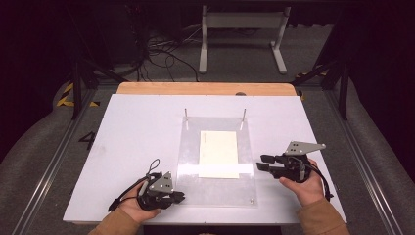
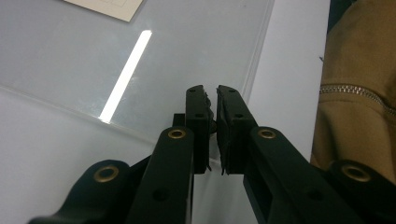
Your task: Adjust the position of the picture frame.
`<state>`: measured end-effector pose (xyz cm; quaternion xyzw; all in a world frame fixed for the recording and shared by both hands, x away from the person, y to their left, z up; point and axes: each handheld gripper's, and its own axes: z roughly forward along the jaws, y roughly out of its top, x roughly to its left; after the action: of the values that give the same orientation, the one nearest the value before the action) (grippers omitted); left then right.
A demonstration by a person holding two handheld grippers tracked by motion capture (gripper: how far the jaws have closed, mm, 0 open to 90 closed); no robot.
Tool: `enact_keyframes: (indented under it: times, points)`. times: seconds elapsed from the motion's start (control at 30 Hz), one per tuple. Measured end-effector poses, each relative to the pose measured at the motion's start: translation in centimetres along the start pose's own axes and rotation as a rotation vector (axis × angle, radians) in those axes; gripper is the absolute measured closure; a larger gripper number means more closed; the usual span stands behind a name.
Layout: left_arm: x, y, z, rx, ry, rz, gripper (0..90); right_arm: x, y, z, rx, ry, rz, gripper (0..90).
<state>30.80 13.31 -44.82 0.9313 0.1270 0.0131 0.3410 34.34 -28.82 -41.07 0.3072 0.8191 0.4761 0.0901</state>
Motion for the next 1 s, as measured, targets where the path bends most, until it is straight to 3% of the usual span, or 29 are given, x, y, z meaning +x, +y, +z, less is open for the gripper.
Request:
enact_keyframes:
  times: [0.17,0.33,0.53,0.93,1.0]
  points:
    - [-0.6,0.2,0.0,0.022,-0.012,0.003,83.8,1.0,-0.3,0.2,0.025,0.028,-0.029,59.6]
    - [-1.0,0.2,-0.1,0.029,-0.007,0.019,83.8,1.0,-0.4,-0.1,0.009,0.047,-0.005,59.3]
    - [-1.0,0.1,-0.2,0.035,0.000,0.017,83.8,1.1,-0.3,-0.3,0.010,0.033,-0.019,58.7]
    - [-1.1,-0.4,-0.6,0.035,-0.005,0.004,83.6,1.2,-0.1,-0.3,-0.005,0.033,-0.001,54.4]
    - [-0.9,-0.5,-0.6,0.022,-0.021,-0.026,82.3,1.1,0.0,-0.3,-0.024,0.009,0.026,50.4]
